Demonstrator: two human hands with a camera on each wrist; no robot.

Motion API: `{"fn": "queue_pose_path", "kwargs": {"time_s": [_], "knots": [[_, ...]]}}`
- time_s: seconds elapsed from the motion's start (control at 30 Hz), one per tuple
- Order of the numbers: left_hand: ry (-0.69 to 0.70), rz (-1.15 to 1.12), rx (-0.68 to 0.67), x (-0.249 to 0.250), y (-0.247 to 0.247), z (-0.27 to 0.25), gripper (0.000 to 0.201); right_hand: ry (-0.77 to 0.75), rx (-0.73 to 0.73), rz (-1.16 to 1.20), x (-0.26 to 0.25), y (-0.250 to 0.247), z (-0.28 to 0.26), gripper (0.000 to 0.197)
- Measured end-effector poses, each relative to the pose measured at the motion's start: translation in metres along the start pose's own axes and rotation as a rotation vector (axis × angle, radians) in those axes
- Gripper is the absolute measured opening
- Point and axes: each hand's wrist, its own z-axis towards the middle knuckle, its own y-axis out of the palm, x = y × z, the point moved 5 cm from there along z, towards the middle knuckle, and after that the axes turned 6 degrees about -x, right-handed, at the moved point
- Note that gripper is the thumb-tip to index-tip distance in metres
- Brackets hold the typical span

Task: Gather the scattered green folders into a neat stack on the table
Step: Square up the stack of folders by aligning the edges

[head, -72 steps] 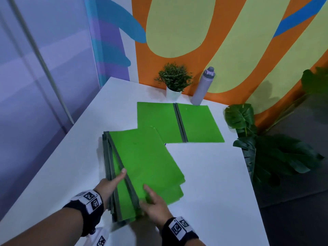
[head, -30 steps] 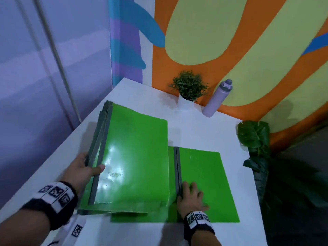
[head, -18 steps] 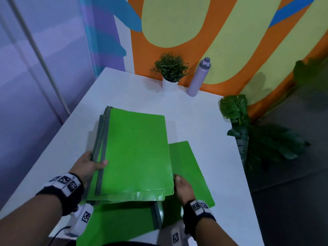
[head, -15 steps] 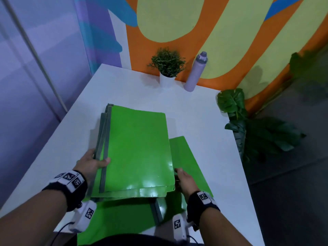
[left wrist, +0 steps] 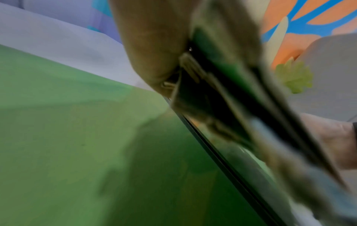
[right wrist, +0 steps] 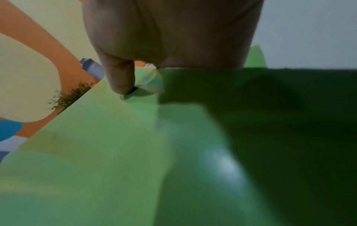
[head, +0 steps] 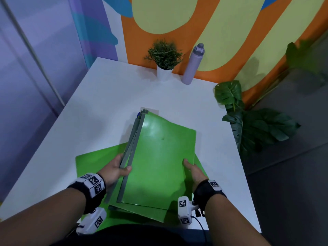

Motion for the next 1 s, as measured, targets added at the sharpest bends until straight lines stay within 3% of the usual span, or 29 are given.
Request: {"fn": "queue_pose_path", "kwargs": {"time_s": [0.1,0.2,0.37,0.47,0.53,0.6,0.7,0.8,0.87,0.93,1.0], "knots": [[-0.033,0.053,-0.044,-0.009,0.001,0.004,0.065,-0.015,0.023,0.018,0.005,-0.003,0.007,0.09],[-0.116,0.308,-0.068,-0.025,-0.003,0.014,0.061,-0.068,0.054,-0.041,0.007,-0.004,0.012,0.08],[-0.183,0.972,0.073,-0.06,-0.019,0.033,0.065,-0.086,0.137,-0.006,-0.003,-0.007,-0.004,0.061],[-0.251,1.114,0.07,-0.075,-0.047,0.027,0.091,-0.119,0.178,0.038,-0.008,-0.018,-0.002,0.058],[-0.338,1.228,0.151,-0.077,-0.079,0.02,0.103,-0.13,0.208,0.065,-0.01,-0.025,0.002,0.057],[-0.392,1.336,0.301,-0.062,-0.106,0.01,0.101,-0.144,0.225,0.066,-0.01,-0.031,0.009,0.054],[-0.259,1.27,0.515,-0.039,-0.109,0.008,0.076,-0.17,0.255,0.041,-0.013,-0.034,0.011,0.046],[-0.15,1.069,0.462,-0.039,-0.084,0.022,0.039,-0.164,0.262,0.03,-0.012,-0.031,0.009,0.048],[-0.196,0.951,0.404,-0.043,-0.068,0.027,0.053,-0.151,0.259,0.05,-0.008,-0.027,0.009,0.053],[-0.264,0.971,0.4,-0.047,-0.06,0.029,0.076,-0.138,0.257,0.075,-0.003,-0.027,0.01,0.056],[-0.315,1.01,0.413,-0.052,-0.057,0.028,0.083,-0.129,0.245,0.079,0.002,-0.03,0.012,0.056]]}}
